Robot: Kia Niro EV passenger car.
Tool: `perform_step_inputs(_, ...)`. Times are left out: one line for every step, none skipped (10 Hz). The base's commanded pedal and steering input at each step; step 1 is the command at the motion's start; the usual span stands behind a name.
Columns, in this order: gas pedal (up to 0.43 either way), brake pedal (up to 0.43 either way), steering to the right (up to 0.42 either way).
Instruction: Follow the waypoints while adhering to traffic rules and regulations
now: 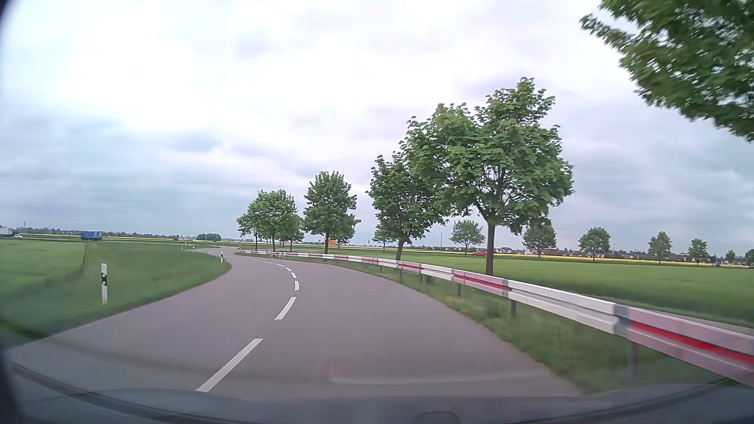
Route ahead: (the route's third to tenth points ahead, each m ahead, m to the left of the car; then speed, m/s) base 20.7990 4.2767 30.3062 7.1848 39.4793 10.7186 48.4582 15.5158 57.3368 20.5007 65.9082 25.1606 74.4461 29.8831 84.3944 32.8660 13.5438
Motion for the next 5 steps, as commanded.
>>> perform_step_inputs(0.098, 0.000, -0.061)
perform_step_inputs(0.098, 0.000, -0.060)
perform_step_inputs(0.098, 0.000, -0.060)
perform_step_inputs(0.098, 0.000, -0.060)
perform_step_inputs(0.098, 0.000, -0.059)
